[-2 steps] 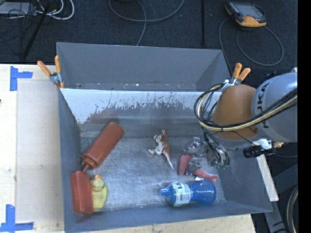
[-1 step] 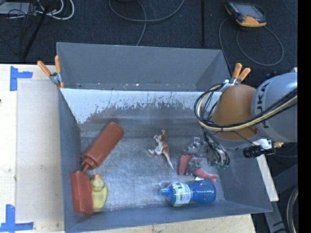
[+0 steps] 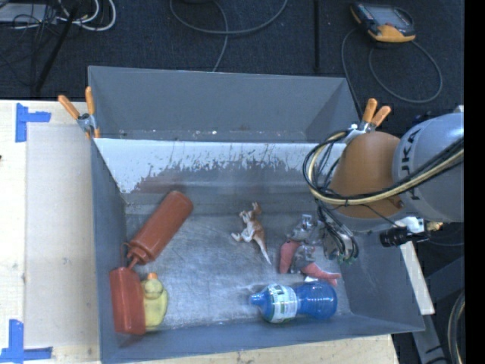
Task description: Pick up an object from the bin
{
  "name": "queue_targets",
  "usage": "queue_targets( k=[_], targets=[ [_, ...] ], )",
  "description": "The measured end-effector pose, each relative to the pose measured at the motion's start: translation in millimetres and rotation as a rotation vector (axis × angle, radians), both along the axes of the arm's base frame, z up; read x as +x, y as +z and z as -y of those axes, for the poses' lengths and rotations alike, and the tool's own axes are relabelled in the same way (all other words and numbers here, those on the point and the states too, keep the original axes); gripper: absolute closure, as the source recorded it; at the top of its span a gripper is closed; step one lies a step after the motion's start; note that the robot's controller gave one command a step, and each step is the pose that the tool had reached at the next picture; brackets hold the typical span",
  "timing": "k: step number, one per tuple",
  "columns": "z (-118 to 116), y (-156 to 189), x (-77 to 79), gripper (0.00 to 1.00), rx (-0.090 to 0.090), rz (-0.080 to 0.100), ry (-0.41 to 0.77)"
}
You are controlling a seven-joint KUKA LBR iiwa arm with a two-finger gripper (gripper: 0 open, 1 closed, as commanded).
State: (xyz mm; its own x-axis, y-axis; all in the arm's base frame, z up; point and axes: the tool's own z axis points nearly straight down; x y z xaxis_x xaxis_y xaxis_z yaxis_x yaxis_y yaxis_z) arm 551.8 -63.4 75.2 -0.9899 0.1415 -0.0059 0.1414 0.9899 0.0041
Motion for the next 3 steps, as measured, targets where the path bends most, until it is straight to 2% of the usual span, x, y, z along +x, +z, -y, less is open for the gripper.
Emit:
queue_targets(
  k=[1,3],
  targets=[
    [0.4,8.8,-2.4,1.00,-0.001,-0.010,0.000],
    [1.2,33.9,-1.5,1.00,-0.002,-0.006,0.000]
  ],
)
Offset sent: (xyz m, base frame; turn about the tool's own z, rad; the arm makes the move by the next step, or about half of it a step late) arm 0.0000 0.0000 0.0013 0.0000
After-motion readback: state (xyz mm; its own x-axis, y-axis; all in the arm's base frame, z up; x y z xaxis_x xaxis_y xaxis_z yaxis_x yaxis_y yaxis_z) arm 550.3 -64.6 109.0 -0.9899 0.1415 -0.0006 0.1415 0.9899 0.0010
